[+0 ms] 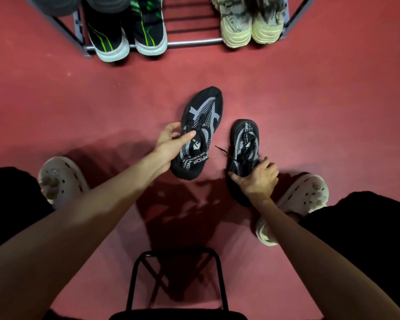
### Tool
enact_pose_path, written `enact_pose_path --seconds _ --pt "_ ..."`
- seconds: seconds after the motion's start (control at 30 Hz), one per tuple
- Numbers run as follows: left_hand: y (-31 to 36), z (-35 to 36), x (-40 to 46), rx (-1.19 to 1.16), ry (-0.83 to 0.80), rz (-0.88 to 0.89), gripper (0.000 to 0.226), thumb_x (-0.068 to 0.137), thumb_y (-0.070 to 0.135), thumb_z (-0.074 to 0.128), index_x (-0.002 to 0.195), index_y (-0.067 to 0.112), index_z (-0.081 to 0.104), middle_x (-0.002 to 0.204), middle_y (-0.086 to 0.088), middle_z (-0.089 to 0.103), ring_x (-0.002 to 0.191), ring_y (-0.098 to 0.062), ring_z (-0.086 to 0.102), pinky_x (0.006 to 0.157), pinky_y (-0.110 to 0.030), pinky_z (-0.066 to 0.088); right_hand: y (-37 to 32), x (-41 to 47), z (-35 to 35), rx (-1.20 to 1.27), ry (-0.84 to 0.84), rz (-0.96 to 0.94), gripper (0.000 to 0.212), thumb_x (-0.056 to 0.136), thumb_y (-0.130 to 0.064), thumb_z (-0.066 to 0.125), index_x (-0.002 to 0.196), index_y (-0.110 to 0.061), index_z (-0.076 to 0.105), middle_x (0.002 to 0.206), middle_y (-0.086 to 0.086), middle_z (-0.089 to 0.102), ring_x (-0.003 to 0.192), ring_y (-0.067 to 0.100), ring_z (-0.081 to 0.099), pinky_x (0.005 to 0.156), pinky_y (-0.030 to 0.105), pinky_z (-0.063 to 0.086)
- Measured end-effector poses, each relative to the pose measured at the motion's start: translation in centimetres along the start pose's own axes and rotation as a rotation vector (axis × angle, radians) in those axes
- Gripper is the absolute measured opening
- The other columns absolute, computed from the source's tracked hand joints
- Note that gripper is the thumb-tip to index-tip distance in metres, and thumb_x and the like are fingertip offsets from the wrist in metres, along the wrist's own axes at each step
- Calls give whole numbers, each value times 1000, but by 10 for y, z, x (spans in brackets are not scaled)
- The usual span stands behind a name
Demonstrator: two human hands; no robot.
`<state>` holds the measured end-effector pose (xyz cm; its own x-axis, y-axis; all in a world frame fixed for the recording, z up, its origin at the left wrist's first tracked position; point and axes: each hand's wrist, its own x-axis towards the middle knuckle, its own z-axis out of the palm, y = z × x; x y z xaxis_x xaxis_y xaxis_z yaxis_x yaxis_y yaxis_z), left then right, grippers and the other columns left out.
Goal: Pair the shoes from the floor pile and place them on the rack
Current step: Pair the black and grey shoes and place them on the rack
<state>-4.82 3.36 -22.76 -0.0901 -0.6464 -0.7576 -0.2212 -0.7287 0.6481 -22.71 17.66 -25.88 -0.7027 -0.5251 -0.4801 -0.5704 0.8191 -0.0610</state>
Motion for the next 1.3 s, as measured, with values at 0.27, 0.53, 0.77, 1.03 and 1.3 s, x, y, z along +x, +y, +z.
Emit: enact_pose_path --seconds 0.27,0.53,0.77,1.03,1.3 --pt "9 -19 -5 -103 150 -3 44 87 12 67 127 7 51 100 -5 62 93 -22 62 79 -28 54 -29 39 -15 -181 -104 -299 93 55 -40 85 125 -1 37 124 15 45 115 36 45 98 43 37" --pt "13 -59 -4 -120 207 22 31 85 7 67 110 16 50 100 -11 62 75 -16 62 79 -33 54 -47 86 -16 -556 410 -1645 46 98 -2 31 93 -16 75 92 6 73 93 25 71 99 46 49" --pt "6 -65 -10 -82 138 12 34 86 5 66 113 18 49 85 4 61 71 -8 62 62 -17 54 -58 35 3 -199 287 -939 50 79 -1 51 129 -4 56 141 26 47 132 40 45 108 53 40" --pt "15 -58 -15 -95 97 19 34 86 2 65 112 17 49 86 2 63 73 -8 63 61 -14 55 -94 -15 8 171 -225 73 138 58 -57 82 151 -12 -9 137 20 29 127 37 36 103 51 37" --pt "36 -58 -48 -145 65 19 32 86 4 65 112 16 51 80 -2 66 56 -4 66 58 -21 58 -94 -22 -31 331 -177 91 116 71 -56 71 152 -12 0 142 23 37 133 39 34 110 49 28"
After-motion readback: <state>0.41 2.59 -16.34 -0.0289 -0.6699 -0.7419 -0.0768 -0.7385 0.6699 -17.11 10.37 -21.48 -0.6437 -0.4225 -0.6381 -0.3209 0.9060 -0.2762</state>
